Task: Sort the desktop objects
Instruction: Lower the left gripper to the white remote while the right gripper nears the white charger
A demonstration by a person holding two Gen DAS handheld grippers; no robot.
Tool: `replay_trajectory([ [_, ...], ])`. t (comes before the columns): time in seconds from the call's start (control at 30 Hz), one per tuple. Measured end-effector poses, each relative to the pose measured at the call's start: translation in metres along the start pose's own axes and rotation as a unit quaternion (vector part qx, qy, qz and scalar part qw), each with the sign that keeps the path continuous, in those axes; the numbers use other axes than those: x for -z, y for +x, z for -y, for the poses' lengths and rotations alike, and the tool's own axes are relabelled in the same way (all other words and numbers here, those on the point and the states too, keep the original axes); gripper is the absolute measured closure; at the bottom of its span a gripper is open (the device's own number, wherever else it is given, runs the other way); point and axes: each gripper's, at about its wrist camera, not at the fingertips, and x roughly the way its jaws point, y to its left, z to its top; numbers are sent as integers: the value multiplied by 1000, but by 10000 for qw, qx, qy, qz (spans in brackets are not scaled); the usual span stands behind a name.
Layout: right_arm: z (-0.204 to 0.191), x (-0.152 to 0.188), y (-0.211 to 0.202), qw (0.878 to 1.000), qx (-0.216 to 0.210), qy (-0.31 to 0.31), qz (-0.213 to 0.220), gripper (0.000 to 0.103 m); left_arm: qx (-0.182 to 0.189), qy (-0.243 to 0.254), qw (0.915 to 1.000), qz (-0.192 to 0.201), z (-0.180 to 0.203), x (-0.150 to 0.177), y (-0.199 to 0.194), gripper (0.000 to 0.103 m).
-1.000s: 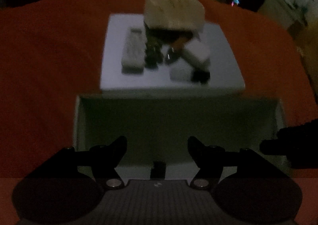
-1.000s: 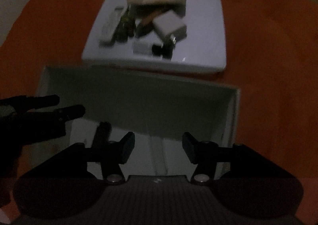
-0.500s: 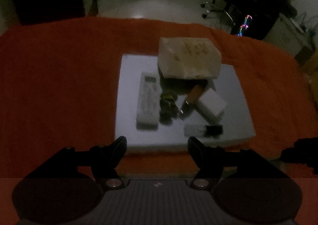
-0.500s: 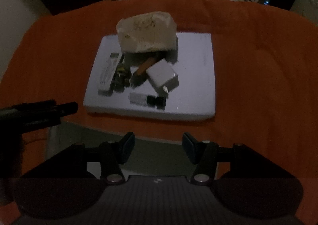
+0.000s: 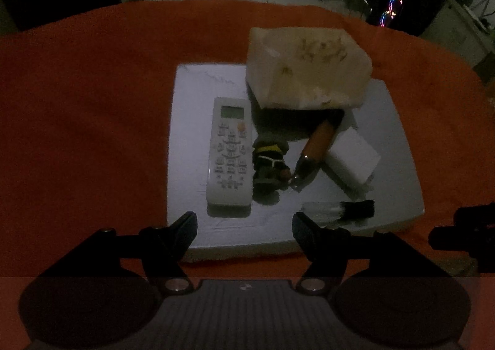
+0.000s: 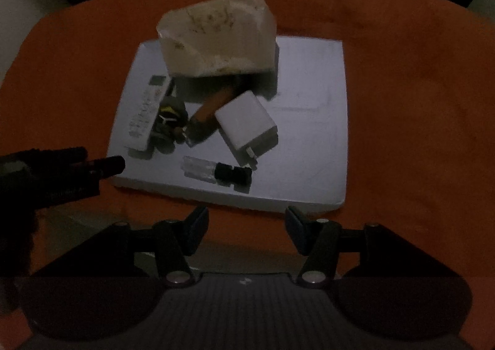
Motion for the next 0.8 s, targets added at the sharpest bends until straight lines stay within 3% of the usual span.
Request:
replay_trajectory([
  [0.37, 12, -37, 38, 9992, -75, 387, -61, 41, -207, -69, 9997, -113, -8, -16, 33, 38],
  [0.53, 4, -51, 61, 9998, 122, -73, -141, 32, -275, -44, 9994, -220, -12, -21, 53, 38],
  [0.8, 8, -66, 89, 9995, 20, -139, -289, 32, -282, -67, 9986, -434, -18, -32, 79, 38],
])
